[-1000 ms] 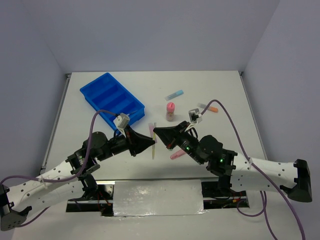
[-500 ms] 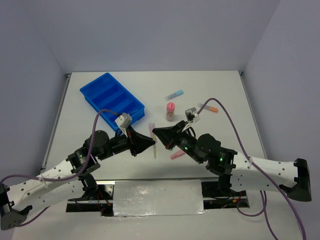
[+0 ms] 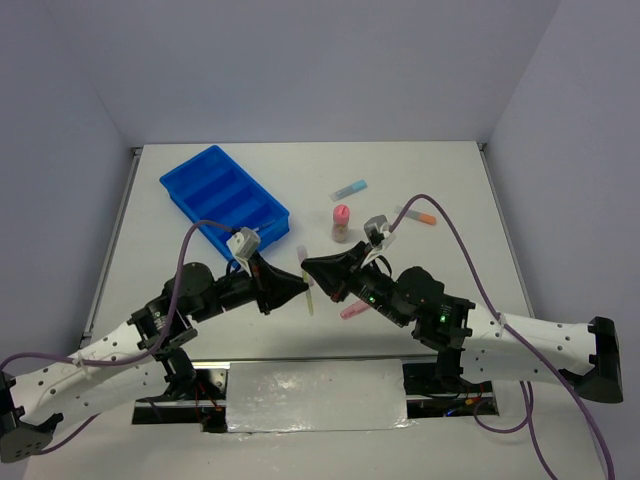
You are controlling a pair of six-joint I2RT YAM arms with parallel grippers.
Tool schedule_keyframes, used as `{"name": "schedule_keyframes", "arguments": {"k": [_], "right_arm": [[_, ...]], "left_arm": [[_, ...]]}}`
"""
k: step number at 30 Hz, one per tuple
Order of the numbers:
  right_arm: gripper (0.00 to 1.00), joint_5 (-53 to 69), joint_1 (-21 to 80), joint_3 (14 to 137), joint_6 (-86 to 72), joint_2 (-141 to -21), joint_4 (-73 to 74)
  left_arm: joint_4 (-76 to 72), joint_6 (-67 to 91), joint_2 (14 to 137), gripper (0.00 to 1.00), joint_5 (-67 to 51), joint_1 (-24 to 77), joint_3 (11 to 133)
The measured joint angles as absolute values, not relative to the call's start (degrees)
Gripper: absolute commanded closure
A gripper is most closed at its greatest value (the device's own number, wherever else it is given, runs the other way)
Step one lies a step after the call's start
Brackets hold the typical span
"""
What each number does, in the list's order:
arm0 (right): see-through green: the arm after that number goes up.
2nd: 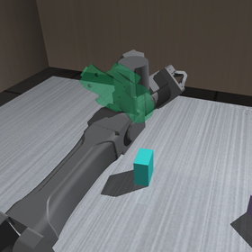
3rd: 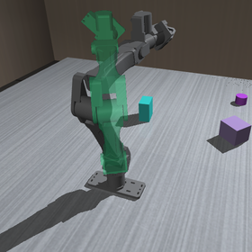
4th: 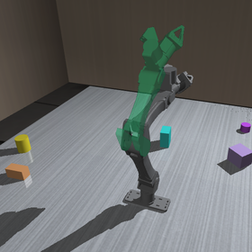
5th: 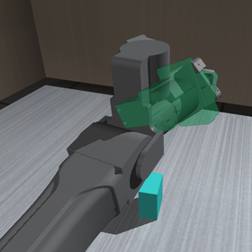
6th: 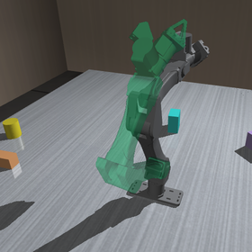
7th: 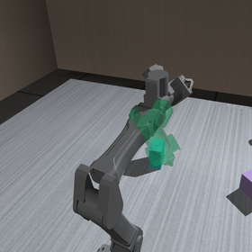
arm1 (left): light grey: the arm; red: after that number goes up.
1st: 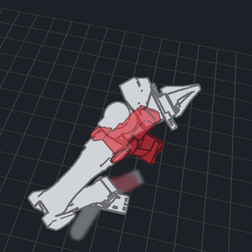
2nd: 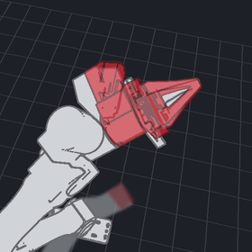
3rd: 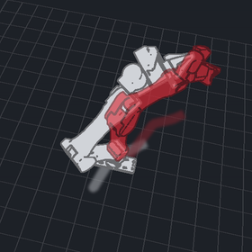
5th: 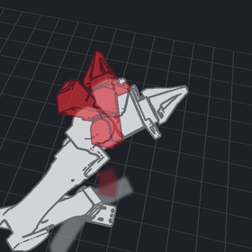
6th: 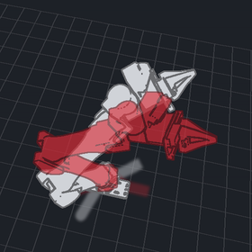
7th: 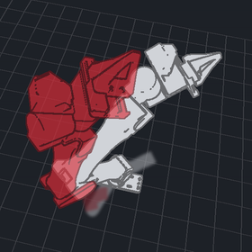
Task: Sort the stationery into containers
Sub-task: Close the pen cap on the pen.
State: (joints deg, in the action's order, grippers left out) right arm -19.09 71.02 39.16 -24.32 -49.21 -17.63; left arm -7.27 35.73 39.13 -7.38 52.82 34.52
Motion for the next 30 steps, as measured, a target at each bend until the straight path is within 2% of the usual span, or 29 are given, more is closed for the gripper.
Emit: {"name": "schedule_keyframes", "arguments": {"k": [4,8,30], "right_arm": [[0.87,-17.67,71.13,38.89,-22.83,-49.21,-18.85],[0.92,-16.73,71.18,38.83,-21.78,-49.21,-19.75],[0.94,-17.08,72.14,35.64,-16.40,-50.02,-23.59]], "left_arm": [[-7.20,34.65,38.48,1.00,-7.62,52.82,34.54],[-6.37,34.06,38.46,1.00,-7.75,52.82,35.29],[-2.44,31.73,37.58,1.00,-7.42,52.82,36.14]]}}
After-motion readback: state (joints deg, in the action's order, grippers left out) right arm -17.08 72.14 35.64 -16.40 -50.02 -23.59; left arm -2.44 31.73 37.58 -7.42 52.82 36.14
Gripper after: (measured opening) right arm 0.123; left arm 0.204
